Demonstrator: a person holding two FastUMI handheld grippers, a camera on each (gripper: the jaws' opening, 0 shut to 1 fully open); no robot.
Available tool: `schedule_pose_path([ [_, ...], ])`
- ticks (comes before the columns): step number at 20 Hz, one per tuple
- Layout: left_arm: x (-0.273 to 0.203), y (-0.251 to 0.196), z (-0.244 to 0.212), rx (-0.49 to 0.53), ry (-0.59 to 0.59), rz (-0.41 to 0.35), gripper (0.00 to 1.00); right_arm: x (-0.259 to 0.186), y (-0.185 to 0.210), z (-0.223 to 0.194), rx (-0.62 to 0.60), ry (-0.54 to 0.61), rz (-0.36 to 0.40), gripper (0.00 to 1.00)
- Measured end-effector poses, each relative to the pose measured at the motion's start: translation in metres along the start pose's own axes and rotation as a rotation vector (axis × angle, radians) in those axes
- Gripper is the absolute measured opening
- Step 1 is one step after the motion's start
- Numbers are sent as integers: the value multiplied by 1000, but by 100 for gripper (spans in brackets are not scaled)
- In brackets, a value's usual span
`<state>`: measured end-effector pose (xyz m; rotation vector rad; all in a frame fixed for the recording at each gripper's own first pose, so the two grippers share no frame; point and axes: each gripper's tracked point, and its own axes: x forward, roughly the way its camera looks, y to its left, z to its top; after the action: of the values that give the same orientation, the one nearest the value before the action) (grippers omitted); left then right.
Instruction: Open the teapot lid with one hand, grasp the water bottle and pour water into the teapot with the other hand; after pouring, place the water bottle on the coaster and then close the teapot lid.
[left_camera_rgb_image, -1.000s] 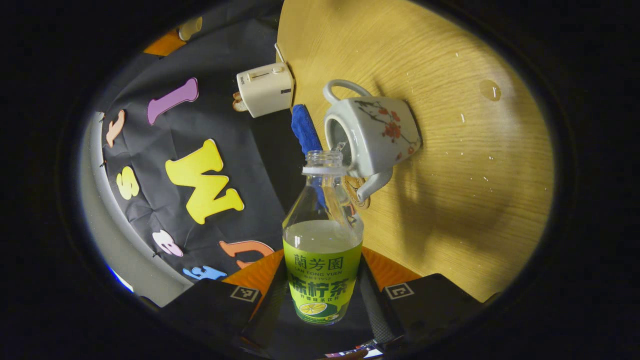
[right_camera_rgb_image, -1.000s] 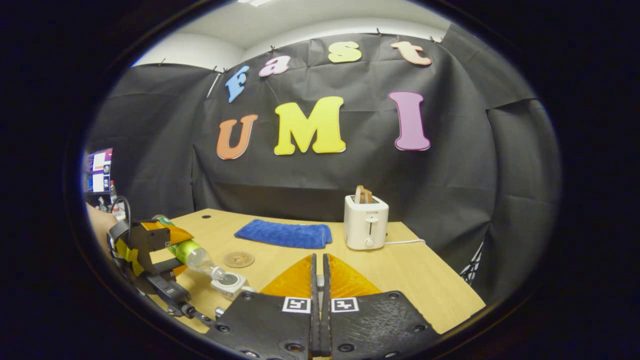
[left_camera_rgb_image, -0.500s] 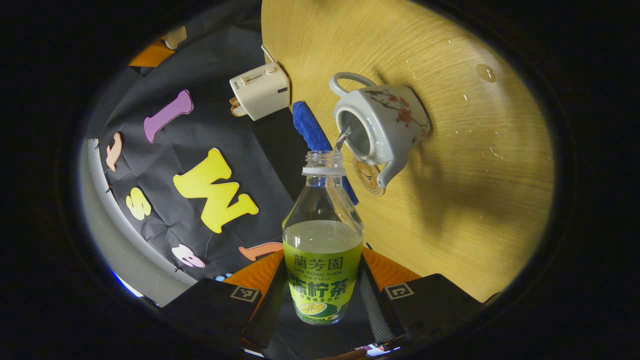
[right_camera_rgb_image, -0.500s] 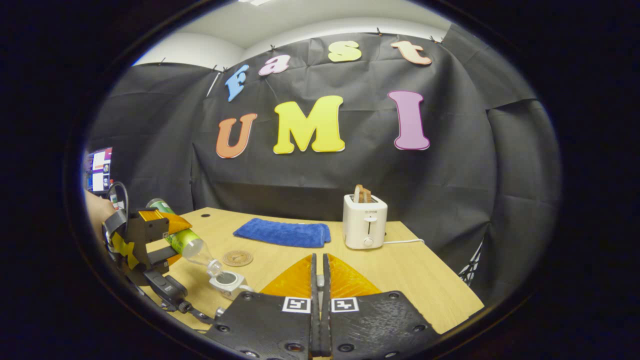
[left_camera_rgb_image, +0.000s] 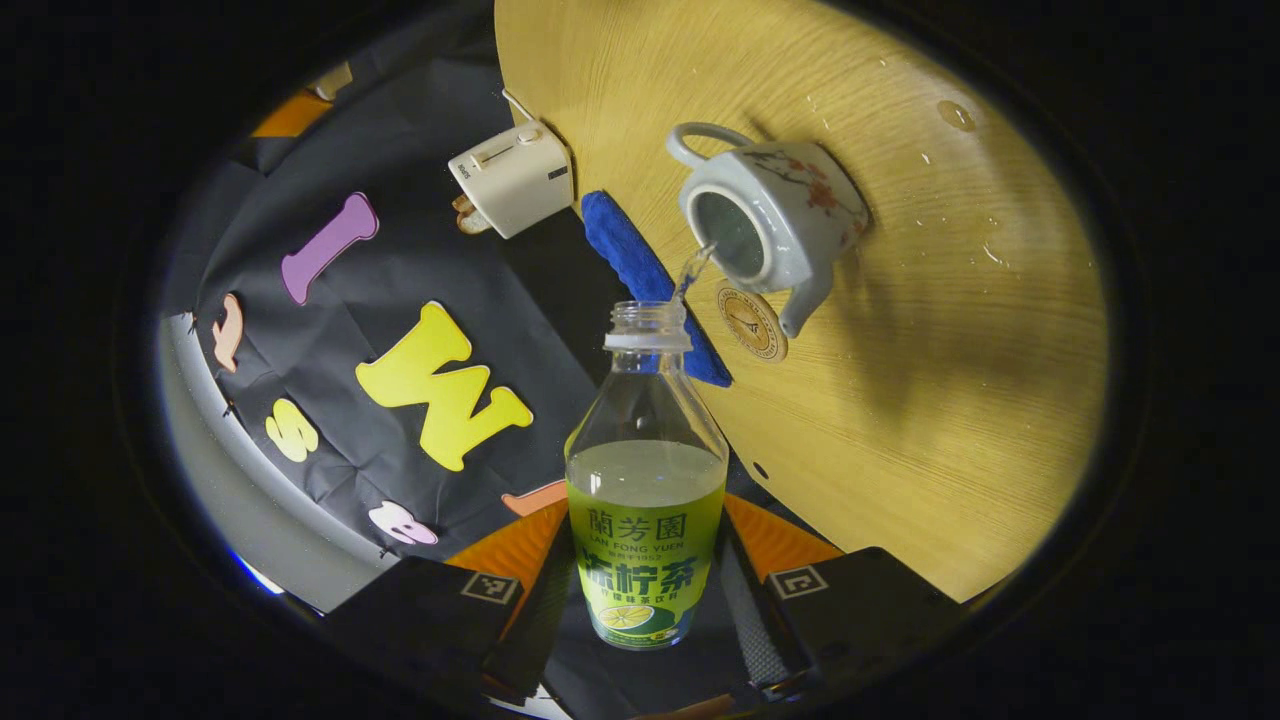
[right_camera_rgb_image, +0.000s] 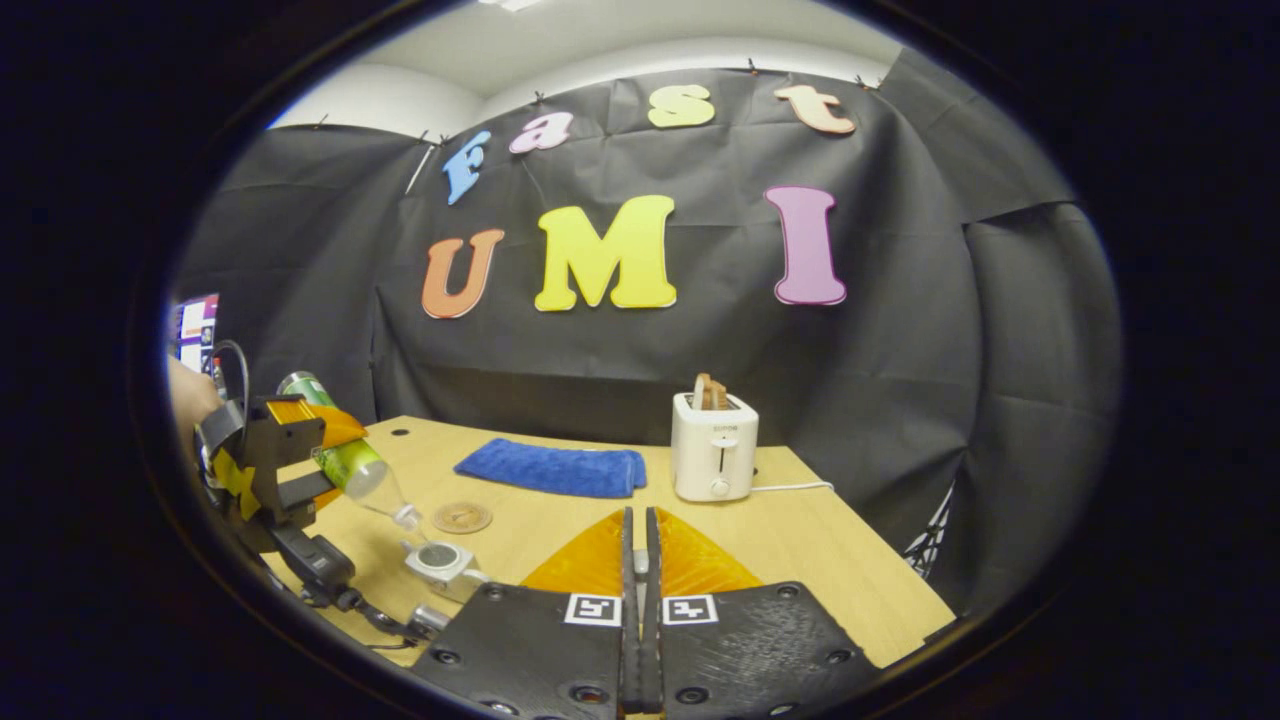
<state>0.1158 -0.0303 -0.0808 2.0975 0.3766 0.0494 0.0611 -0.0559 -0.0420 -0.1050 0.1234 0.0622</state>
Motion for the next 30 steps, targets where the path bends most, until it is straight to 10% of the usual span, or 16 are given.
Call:
schedule_pose_path([
  [22,-1,1,2,-117,-19,36,75,7,-8,-6,-2,16,-21,0],
  [30,12,-15,-3,-520,-59,-32,75,11,-14,-9,10,21,-36,1],
])
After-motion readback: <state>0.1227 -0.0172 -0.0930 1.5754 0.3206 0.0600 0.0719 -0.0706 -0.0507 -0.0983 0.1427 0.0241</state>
